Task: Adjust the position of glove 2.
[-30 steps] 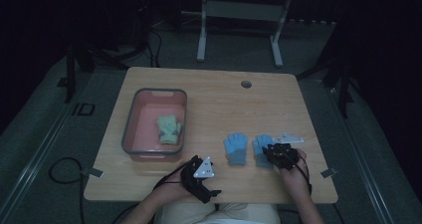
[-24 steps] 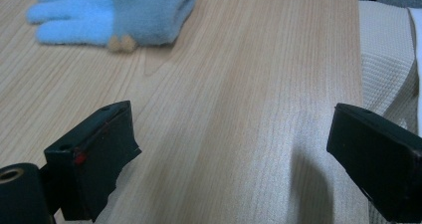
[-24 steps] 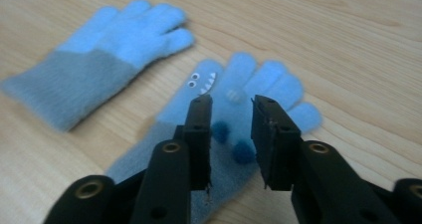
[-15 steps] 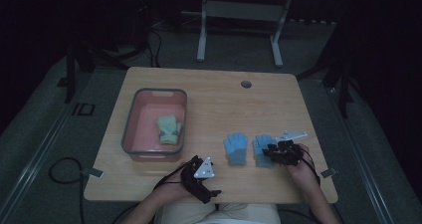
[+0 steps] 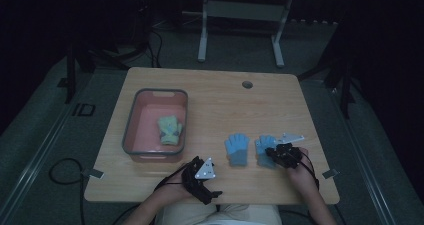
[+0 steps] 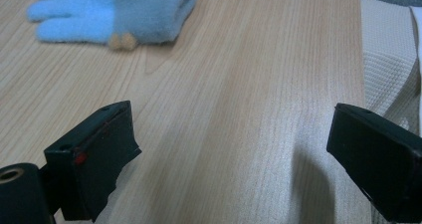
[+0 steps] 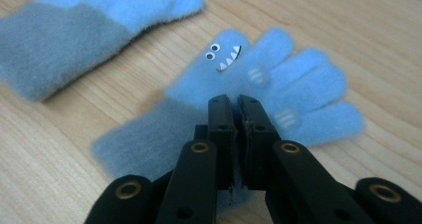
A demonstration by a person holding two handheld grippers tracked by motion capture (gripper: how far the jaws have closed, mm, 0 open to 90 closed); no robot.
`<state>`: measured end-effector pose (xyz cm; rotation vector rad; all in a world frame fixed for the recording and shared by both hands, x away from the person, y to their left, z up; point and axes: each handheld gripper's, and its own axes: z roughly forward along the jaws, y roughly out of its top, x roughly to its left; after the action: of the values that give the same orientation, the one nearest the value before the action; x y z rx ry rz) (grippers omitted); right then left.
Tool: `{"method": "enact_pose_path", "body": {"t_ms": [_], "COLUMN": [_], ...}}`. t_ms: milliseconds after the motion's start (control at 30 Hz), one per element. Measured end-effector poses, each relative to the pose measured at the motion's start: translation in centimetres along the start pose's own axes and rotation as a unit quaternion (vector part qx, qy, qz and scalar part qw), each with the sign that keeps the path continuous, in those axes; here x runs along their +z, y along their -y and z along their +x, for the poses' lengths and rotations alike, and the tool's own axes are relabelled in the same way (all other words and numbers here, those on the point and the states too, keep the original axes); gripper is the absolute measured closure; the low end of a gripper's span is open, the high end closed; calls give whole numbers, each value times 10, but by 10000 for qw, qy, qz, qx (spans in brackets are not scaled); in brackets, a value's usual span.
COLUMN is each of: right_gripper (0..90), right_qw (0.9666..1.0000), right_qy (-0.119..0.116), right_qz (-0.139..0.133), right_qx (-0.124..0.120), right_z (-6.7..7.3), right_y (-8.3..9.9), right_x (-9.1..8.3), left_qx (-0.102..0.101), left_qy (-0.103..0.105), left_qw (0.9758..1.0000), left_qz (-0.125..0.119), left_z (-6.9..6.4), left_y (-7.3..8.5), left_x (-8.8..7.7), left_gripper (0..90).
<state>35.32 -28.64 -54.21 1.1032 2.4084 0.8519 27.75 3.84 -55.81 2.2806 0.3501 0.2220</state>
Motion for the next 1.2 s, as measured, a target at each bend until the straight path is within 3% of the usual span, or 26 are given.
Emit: {"method": "enact_pose_path", "body": {"t_ms": [267,333,467,600,867,1000,1200], "right_gripper": [874,874,874,874,873,873,872], "right_qw": [9990,9980,9965,9948,9934,9927,9917], "right_qy": [179,176,126,-33,-638,-792,-1026], "right_qz": [-376,-607,-826,-990,-857,-708,-466], "right_qx": [134,74,-83,-247,-424,-566,-620], "right_z": [-4,-2,5,17,42,52,57], "right_y": [-15,-30,-50,-67,-78,-78,-77], "right_x": [-23,-39,-54,-60,-40,-27,-6], "left_qx": [11,25,32,44,40,34,47], "left_qy": [6,8,6,-7,6,15,2], "left_qw": [10000,10000,10000,10000,10000,10000,10000], "left_qz": [12,15,14,9,-9,-10,-17], "left_z": [0,0,0,0,0,0,0], "left_y": [0,0,0,0,0,0,0], "left_x": [0,0,0,0,0,0,0], "left_gripper": [48,49,48,48,48,49,48]}}
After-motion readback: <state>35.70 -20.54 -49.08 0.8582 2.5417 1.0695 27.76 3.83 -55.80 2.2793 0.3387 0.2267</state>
